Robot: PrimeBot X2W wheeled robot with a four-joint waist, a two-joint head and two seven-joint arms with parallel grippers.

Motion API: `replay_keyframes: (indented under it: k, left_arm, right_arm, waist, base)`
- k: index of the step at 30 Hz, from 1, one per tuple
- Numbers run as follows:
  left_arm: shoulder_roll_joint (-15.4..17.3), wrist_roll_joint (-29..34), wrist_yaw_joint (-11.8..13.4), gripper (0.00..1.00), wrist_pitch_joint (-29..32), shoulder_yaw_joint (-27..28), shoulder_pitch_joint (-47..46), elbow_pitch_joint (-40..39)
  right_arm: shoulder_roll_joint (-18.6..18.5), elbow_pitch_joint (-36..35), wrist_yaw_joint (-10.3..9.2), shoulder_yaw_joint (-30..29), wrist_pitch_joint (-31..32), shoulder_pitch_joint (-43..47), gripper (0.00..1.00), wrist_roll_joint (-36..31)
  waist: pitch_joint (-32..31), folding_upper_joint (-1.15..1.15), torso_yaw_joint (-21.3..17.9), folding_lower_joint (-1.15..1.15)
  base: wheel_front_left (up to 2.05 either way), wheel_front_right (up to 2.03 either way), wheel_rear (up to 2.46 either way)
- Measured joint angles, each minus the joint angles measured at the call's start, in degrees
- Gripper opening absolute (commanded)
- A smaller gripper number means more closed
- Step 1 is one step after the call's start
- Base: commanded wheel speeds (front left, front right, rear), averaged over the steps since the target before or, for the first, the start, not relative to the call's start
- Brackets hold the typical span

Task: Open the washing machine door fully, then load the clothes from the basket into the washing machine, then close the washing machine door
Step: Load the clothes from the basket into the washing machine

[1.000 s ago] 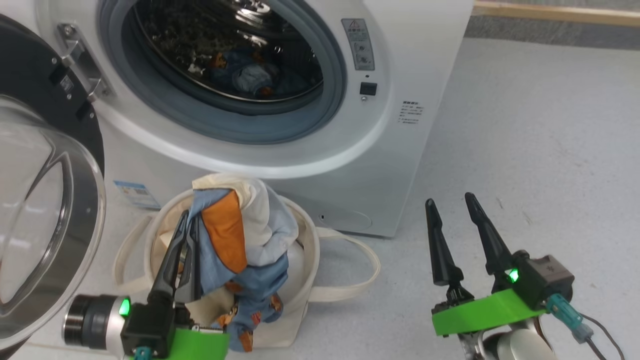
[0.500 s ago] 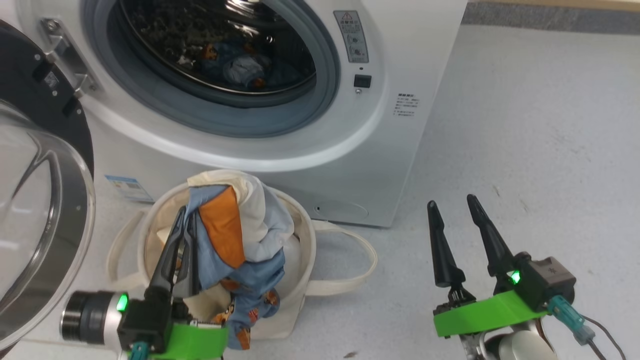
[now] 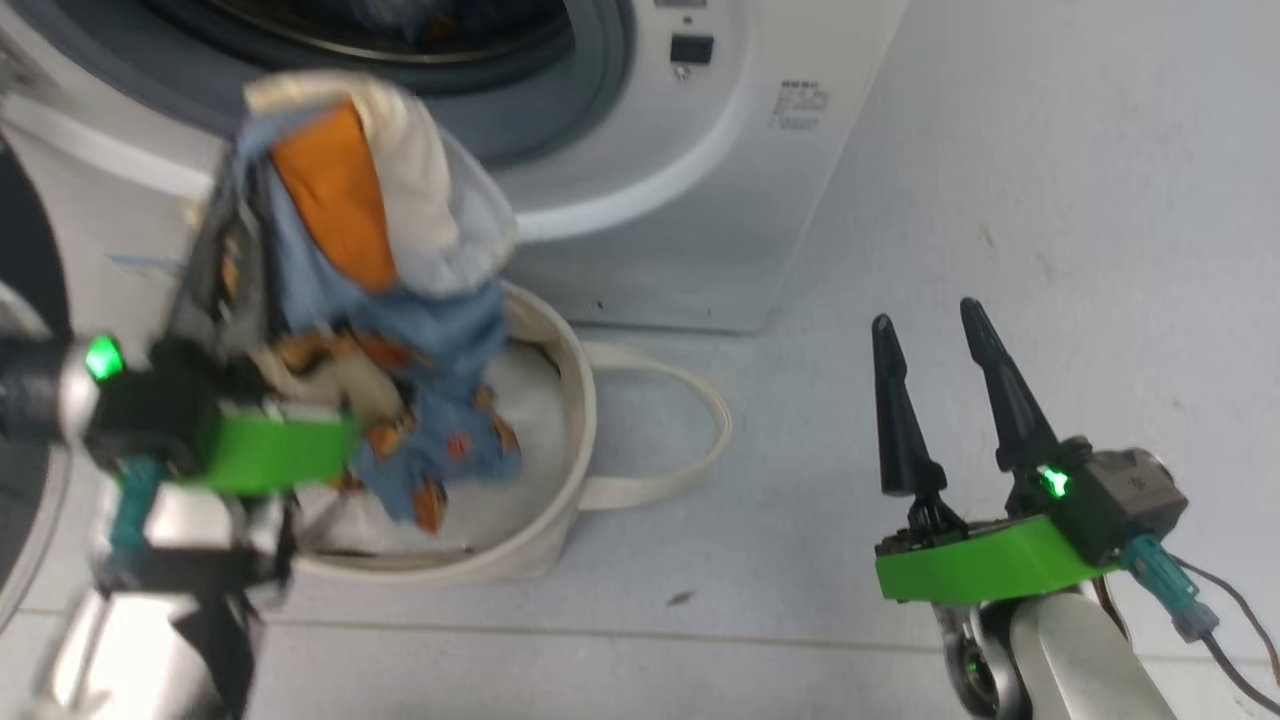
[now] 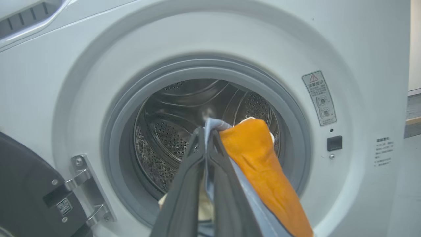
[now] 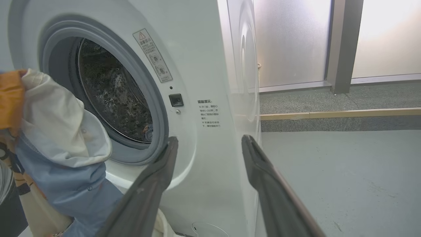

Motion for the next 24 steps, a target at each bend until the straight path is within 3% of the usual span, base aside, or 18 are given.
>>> replay_keyframes:
  k: [5, 12, 16, 21, 22, 23, 24]
  left_arm:
    - [1.77, -1.59, -2.61, 0.00, -0.02, 3.65, -15.06, 4.09]
    - [1.59, -3.89, -6.73, 0.00, -0.09, 7.53, -35.83, 20.68]
    - [2.00, -3.88, -6.90, 0.00, -0.09, 10.09, -45.11, 30.49]
    - [3.91, -2.05, -5.30, 0.00, -0.09, 10.85, -53.13, 34.70]
    - [4.41, -0.44, -5.23, 0.63, -0.09, 10.24, -54.66, 34.73]
    - [4.42, 0.47, -4.85, 1.00, -0.09, 9.69, -55.87, 34.73]
    - [4.30, 0.85, -4.83, 1.00, -0.09, 8.88, -56.67, 34.85]
  right_arm:
    - [0.00, -1.24, 0.00, -0.08, 0.00, -3.08, 1.00, -1.78]
    - [-0.01, -2.87, 0.00, 0.04, 0.00, -7.95, 1.00, -2.96]
    - [-0.03, -3.91, 0.00, 0.34, 0.00, -9.58, 1.00, -2.20]
    - [-0.04, -4.24, 0.00, 0.75, 0.00, -10.07, 1.00, -1.79]
    - [-0.03, -4.35, 0.00, 0.70, 0.00, -10.07, 1.00, -1.78]
    - [-0.04, -4.46, 0.00, 0.64, 0.00, -10.07, 1.00, -1.62]
    - [-0.04, -4.49, 0.00, 0.60, 0.00, -10.07, 1.00, -1.25]
  waist:
    - [6.81, -0.01, -1.24, 0.01]
    - [17.09, -0.01, -2.55, 0.02]
    - [22.10, -0.01, -3.71, 0.01]
    - [25.95, -0.01, -5.08, 0.00]
    - [26.77, -0.01, -5.38, 0.00]
    - [27.48, -0.01, -5.63, 0.00]
    - [28.09, -0.01, -5.82, 0.00]
  base:
    - [0.00, 0.00, 0.00]
    - [0.00, 0.00, 0.00]
    - [0.00, 0.00, 0.00]
    - [0.00, 0.00, 0.00]
    - [0.00, 0.00, 0.00]
    - [0.00, 0.00, 0.00]
    - [0.00, 0.00, 0.00]
